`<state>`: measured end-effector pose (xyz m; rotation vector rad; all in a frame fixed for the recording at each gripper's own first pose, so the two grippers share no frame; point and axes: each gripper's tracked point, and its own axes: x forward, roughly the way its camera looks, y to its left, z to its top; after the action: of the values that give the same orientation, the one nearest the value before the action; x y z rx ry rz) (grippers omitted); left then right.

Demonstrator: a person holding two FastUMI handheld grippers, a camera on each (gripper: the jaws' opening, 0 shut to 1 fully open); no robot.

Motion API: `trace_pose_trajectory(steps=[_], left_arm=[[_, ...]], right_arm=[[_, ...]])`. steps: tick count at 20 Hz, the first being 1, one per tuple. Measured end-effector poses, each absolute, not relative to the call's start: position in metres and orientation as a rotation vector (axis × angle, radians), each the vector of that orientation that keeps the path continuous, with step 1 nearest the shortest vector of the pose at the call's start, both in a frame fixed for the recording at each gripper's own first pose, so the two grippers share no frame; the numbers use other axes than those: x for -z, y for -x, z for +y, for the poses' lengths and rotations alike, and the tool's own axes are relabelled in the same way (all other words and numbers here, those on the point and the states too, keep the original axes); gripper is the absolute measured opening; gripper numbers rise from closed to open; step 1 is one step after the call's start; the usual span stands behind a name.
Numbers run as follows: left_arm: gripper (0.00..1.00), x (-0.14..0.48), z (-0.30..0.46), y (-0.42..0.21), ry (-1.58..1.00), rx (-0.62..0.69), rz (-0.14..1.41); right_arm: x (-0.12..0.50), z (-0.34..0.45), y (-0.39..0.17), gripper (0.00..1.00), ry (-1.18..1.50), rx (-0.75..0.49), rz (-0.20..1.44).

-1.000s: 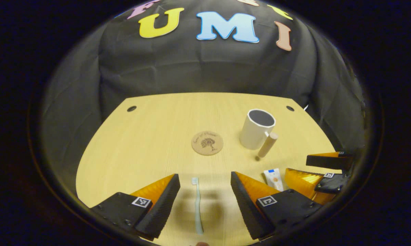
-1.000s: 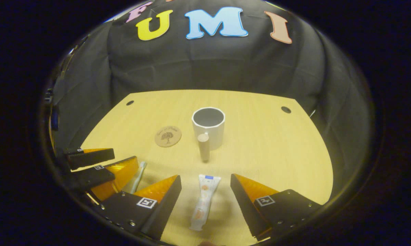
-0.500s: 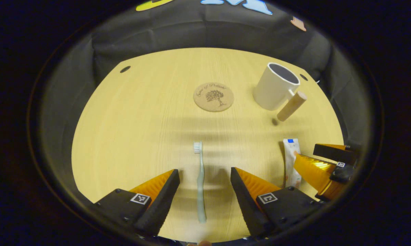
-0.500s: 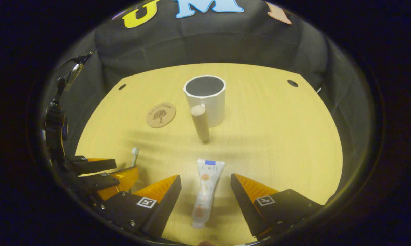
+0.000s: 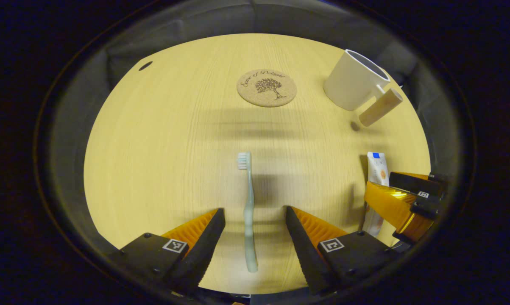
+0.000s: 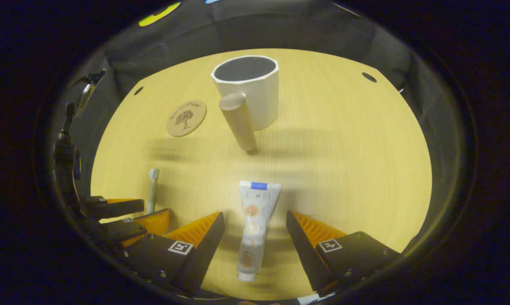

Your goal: Put the toothbrush and toothpaste on the desktop into the cup, then pick up the cup and place it on the coaster on the desktop.

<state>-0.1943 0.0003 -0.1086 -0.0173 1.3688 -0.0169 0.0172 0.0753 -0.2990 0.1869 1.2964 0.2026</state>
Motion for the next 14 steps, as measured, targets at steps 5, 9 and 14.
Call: trace_pose_trajectory(steps=[5,9,14], left_arm=[[0.87,0.110,0.000,0.192,0.025,-0.001,1.351],[0.51,0.111,0.001,0.191,0.039,-0.024,1.335],[0.36,0.113,0.006,0.187,0.023,-0.021,1.319]], right_arm=[[0.307,0.077,-0.018,0.91,-0.185,-0.187,1.330],[0.312,0.069,-0.017,0.74,-0.136,-0.163,1.329],[0.314,0.063,-0.013,0.49,-0.101,-0.161,1.319]])
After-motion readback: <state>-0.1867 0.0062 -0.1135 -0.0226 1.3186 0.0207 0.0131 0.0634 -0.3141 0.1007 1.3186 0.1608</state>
